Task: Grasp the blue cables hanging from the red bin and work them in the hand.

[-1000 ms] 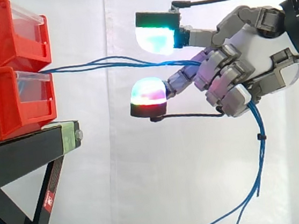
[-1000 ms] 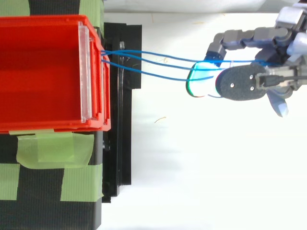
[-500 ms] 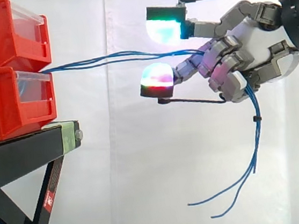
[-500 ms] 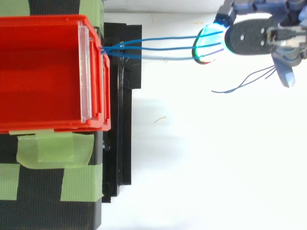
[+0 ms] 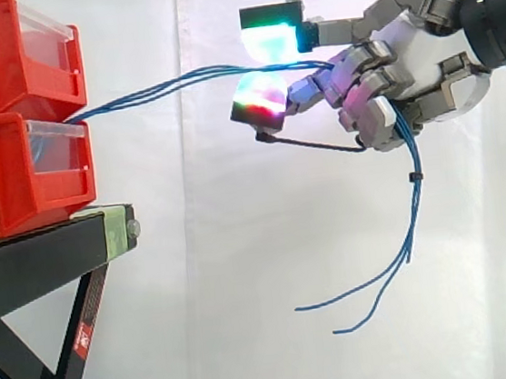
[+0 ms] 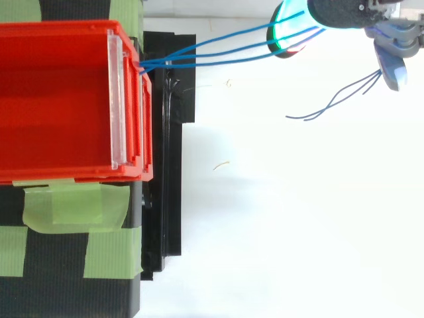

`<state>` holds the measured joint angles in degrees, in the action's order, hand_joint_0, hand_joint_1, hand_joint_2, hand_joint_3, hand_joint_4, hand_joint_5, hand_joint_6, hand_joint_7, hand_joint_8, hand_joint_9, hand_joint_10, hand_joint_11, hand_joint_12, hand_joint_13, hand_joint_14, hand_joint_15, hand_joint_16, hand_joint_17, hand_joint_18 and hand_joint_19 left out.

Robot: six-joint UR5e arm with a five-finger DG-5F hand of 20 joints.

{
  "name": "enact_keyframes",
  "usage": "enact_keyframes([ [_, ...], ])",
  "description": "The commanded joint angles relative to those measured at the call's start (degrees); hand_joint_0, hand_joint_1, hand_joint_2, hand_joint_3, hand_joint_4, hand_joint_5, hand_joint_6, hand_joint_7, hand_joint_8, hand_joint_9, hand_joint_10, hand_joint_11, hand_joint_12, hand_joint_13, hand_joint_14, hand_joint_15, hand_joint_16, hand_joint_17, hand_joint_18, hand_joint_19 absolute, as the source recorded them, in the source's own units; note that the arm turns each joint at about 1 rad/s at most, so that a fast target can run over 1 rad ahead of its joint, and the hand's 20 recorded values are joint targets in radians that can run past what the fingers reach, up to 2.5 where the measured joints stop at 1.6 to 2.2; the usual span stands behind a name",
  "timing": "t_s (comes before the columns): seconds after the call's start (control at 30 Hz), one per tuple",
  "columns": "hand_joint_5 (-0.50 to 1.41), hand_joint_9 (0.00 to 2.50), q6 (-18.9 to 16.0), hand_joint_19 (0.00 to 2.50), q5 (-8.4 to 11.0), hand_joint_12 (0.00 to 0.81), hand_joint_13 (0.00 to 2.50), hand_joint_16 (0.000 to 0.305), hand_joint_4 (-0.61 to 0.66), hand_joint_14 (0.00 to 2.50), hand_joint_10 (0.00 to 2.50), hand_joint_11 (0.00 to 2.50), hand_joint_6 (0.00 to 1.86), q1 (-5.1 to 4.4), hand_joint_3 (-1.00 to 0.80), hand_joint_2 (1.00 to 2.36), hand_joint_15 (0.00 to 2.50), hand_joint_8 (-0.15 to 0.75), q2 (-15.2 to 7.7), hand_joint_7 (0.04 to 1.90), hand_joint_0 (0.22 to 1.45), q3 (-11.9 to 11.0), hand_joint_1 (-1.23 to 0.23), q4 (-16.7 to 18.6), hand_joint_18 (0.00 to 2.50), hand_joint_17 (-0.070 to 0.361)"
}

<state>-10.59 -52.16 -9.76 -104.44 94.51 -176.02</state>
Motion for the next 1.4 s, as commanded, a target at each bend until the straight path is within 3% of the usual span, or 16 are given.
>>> enact_keyframes([
  [0.0,0.27,1.6,0.4,0.72,-0.05,0.727,1.91,0.224,0.14,2.5,2.5,2.5,0.31,0.1,-0.56,1.02,1.98,0.43,0.02,1.3,0.91,-0.29,-0.59,0.16,2.2,0.168],
  [0.1,0.24,1.6,0.92,0.72,-0.14,0.727,1.91,0.224,0.16,2.5,2.5,2.5,0.38,0.1,-0.56,1.02,1.98,0.43,0.02,1.26,0.91,-0.29,-0.59,0.16,2.2,0.168],
  [0.23,0.23,1.6,2.15,0.72,-1.11,0.727,1.91,0.224,0.18,2.5,2.5,2.5,0.39,0.1,-0.74,1.01,1.98,0.43,0.02,1.25,0.86,-0.29,-0.59,0.24,2.2,0.168],
  [0.4,0.22,1.6,4.18,0.72,-2.25,0.727,1.91,0.224,0.18,2.5,2.5,2.5,0.38,-0.08,-0.78,1.01,1.98,0.43,0.02,1.27,0.83,-0.29,-0.6,0.33,2.2,0.168],
  [0.87,0.12,1.6,4.79,0.72,-2.34,0.727,1.91,0.224,0.18,2.5,2.5,2.5,0.67,0.1,-0.32,1.02,1.98,0.43,0.02,1.16,0.9,-0.29,-0.67,1.03,2.2,0.168],
  [1.03,0.1,1.6,4.79,0.72,-2.34,0.727,1.91,0.224,0.2,2.5,2.5,2.5,0.74,0.1,-0.2,1.02,1.98,0.43,0.02,1.11,0.92,-0.29,-0.66,1.3,2.2,0.168],
  [1.2,0.1,1.6,4.79,0.72,-2.34,0.727,1.91,0.224,0.2,2.5,2.5,2.5,0.76,0.1,-0.19,1.02,1.98,0.43,-0.06,1.09,0.93,-0.29,-0.66,1.3,2.2,0.168],
  [1.37,0.1,1.6,4.79,0.72,-2.34,0.727,1.91,0.224,0.22,2.5,2.5,2.5,0.81,0.1,0.0,1.02,1.98,0.43,0.02,1.05,0.93,-0.29,-0.66,1.3,2.2,0.168],
])
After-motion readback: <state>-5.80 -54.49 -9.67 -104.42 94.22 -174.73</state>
